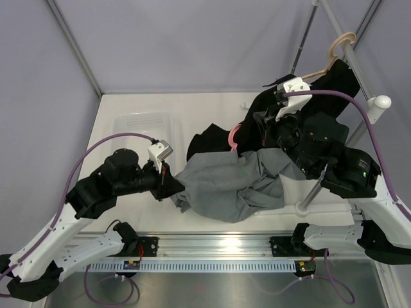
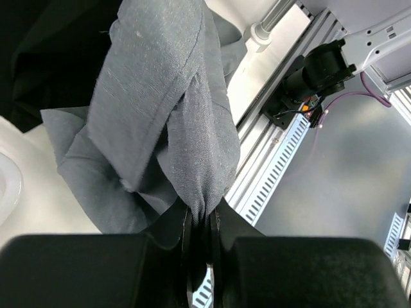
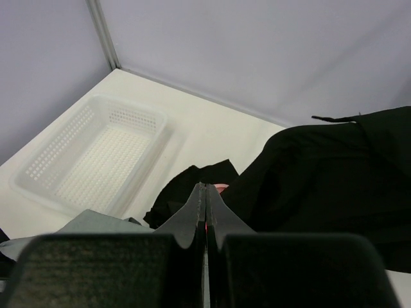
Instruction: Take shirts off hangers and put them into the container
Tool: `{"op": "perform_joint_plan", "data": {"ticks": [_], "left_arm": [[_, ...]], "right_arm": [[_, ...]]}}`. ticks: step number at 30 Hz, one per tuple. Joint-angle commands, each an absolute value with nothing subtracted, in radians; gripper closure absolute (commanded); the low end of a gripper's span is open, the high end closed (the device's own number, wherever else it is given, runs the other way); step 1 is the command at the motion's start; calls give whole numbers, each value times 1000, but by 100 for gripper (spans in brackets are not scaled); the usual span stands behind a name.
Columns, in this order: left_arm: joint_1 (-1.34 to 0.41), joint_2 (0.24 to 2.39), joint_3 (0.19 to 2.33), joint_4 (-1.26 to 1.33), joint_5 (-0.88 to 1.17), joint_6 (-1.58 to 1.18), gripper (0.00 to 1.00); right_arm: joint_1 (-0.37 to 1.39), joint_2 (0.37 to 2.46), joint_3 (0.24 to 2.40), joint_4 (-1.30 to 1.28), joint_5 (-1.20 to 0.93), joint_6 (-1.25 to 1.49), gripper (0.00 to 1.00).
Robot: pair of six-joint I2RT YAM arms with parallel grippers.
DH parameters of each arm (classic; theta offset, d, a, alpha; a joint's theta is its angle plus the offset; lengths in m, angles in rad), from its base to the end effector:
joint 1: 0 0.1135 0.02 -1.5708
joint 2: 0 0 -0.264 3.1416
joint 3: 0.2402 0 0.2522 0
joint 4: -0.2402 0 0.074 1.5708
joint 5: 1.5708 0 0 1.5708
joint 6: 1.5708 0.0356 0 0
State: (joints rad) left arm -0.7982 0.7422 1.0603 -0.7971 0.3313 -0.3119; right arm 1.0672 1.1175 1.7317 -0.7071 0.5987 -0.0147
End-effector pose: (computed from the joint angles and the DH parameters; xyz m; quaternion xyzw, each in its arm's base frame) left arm 0.0859 -0.1047 0.3759 0.2861 0.7976 -0.3896 0.3609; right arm 0.1010 0.1418 0.5314 -0.1934 0.7077 0.1348 0.6660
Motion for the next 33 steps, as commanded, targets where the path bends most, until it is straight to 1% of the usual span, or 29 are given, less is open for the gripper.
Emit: {"op": "perform_joint_plan", "data": {"ticks": [1, 4, 5, 6, 7, 8, 9, 13, 15, 16, 18, 22, 23, 25, 29, 33], "left_arm": [[-799, 726, 1060, -736, 354, -308, 100], [-799, 735, 1066, -738, 357, -298, 100], [-799, 730, 1065, -729, 367, -295, 100], [-799, 726, 1066, -721, 376, -295, 100], [-799, 719, 1068, -709, 382, -298, 100], [-799, 706, 1086, -710, 394, -299, 100], [-799, 700, 1100, -719, 394, -304, 100], [-799, 654, 1184, -782, 373, -305, 100], [-799, 631, 1222, -805, 370, -305, 100], [-799, 627, 1232, -811, 370, -307, 100], [-799, 621, 1250, -827, 368, -307, 100], [-801, 611, 1258, -842, 365, -305, 100], [-799, 609, 1259, -845, 365, -304, 100], [-799, 603, 1262, -850, 364, -304, 100], [-799, 604, 1255, -854, 359, -295, 100], [-799, 612, 1233, -828, 371, -296, 100]], "right_arm": [[1060, 1103, 1749, -704, 615, -28, 100], [1058, 1098, 1706, -718, 568, 15, 100], [1060, 1086, 1686, -712, 551, 35, 98], [1060, 1075, 1628, -701, 532, 60, 85], [1058, 1063, 1597, -689, 519, 73, 74], [1060, 1040, 1568, -663, 502, 87, 67], [1060, 1034, 1521, -655, 467, 118, 62], [1058, 1023, 1433, -608, 384, 172, 59], [1054, 1040, 1407, -591, 385, 170, 57], [1049, 1052, 1408, -583, 380, 167, 55], [1026, 1080, 1404, -565, 341, 164, 54], [938, 1103, 1413, -526, 233, 184, 50], [931, 1111, 1417, -523, 226, 190, 48], [927, 1118, 1437, -529, 196, 187, 48], [927, 1098, 1454, -537, 160, 201, 39], [928, 1077, 1453, -543, 130, 201, 37]]}}
